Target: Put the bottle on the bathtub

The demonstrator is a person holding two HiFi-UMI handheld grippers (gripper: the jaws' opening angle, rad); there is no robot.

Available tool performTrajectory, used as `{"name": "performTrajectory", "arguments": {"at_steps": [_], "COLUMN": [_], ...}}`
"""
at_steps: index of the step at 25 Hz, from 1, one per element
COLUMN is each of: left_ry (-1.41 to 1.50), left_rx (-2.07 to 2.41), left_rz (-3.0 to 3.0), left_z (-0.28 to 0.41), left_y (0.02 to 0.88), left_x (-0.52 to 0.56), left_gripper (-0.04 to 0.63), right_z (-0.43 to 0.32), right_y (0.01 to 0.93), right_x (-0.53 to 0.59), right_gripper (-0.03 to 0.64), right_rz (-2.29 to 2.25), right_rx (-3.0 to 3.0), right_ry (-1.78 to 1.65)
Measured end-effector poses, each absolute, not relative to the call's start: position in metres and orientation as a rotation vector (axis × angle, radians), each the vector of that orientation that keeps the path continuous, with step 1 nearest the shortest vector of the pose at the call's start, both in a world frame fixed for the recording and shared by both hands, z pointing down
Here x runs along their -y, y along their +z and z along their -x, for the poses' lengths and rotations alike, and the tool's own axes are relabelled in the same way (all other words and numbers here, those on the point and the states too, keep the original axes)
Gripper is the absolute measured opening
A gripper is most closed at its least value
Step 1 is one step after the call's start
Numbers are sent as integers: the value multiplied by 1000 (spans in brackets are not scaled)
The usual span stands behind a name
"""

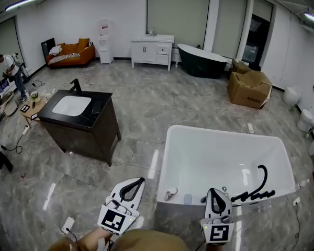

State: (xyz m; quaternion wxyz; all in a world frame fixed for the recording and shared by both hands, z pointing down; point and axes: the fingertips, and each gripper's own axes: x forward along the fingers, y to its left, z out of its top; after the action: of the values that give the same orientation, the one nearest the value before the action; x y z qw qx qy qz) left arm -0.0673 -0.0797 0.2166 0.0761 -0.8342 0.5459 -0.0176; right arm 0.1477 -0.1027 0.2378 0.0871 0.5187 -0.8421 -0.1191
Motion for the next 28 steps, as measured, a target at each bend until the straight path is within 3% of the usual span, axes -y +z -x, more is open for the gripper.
{"name": "performTrajectory", "arguments": {"at_steps": [28], "left_ry": [-93], "left_rx": [-1487], "left_rz": [2556], "left_z": [74], "left_y": [232], "left_x": [42], "left_gripper": [8], "right_z": [-110], "right_y": [240], "right_x": [49], "right_gripper": [6], "right_rz": [-1568], "right_rx": [2487], "right_ry": [-315]}}
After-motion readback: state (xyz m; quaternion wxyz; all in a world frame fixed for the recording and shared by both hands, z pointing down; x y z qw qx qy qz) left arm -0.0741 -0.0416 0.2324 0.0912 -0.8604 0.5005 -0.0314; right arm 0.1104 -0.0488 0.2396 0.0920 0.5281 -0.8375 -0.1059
